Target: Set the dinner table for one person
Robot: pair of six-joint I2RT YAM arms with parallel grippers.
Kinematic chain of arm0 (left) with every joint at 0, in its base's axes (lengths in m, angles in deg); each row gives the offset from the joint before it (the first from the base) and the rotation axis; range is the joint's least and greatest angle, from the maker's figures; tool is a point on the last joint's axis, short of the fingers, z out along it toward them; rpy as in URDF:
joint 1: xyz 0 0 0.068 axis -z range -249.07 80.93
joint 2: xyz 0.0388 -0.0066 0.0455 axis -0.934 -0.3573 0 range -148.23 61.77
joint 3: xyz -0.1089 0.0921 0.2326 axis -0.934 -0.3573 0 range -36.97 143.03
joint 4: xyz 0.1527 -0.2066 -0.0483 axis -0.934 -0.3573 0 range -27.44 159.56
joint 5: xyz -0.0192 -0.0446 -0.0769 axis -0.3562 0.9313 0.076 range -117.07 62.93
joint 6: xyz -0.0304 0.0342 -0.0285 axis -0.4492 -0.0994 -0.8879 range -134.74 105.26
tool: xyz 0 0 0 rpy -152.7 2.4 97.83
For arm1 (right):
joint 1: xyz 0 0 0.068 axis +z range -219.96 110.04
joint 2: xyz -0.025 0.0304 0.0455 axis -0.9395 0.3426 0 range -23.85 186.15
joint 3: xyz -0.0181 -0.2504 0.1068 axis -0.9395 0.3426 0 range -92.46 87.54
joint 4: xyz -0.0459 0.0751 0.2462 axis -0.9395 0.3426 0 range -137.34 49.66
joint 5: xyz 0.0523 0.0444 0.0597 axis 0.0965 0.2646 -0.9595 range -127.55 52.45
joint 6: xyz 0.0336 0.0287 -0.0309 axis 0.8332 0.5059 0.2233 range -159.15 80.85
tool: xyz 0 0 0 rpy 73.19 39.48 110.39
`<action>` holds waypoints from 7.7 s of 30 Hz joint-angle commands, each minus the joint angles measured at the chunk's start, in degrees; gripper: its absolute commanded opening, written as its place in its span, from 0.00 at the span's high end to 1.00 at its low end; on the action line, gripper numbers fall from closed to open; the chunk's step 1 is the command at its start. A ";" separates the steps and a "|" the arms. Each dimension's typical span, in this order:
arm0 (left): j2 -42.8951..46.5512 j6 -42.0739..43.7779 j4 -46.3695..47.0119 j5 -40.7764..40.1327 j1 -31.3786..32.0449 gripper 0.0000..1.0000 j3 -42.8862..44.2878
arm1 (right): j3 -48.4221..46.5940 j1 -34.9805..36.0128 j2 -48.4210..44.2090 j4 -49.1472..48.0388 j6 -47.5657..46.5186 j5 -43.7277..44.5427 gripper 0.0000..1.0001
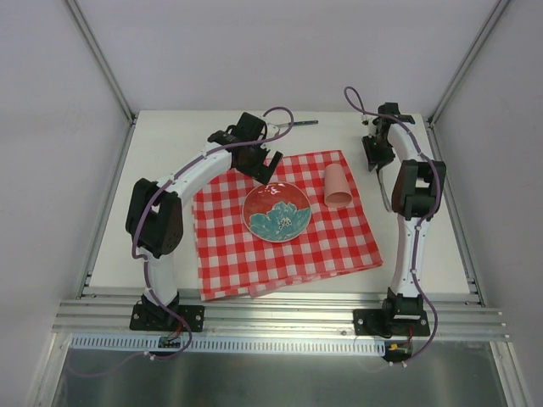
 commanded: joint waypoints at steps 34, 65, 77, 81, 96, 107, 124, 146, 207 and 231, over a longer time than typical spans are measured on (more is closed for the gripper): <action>-0.92 -1.29 -0.19 1.05 0.39 0.01 3.39 | 7.29 -2.61 -6.75 -2.17 8.73 3.61 0.52; -2.07 -0.67 -0.36 0.17 1.18 0.01 3.83 | 6.67 -3.05 -0.94 -0.68 7.06 -2.80 0.74; -2.42 -0.85 -0.45 0.26 1.36 0.01 4.09 | 6.94 -2.43 -1.29 -0.24 6.18 -2.45 0.92; -2.59 -0.94 -0.36 0.43 1.36 0.01 4.44 | 7.11 -2.43 -2.43 -0.15 6.01 -2.28 0.93; -2.15 -1.11 -0.36 0.44 1.36 0.01 4.62 | 8.60 -1.64 -7.62 0.03 6.09 -2.45 1.00; -0.92 -0.85 -0.28 0.43 1.27 0.01 5.06 | 15.36 -2.25 -21.49 5.73 7.94 -6.67 1.00; 2.06 -1.29 0.60 1.05 1.18 0.01 2.87 | 33.90 -3.04 -34.08 10.40 10.05 -10.27 0.75; 2.07 -1.81 0.69 1.66 -0.14 0.01 0.57 | 37.44 -3.48 -22.57 2.22 18.93 -3.77 0.49; 0.40 -2.43 0.43 1.58 -0.05 0.01 2.51 | 33.57 -3.75 -20.37 1.87 12.25 2.30 0.59; -1.45 -1.82 0.43 0.87 -0.05 0.01 6.72 | 41.30 -5.51 -33.02 2.76 13.74 -2.19 1.00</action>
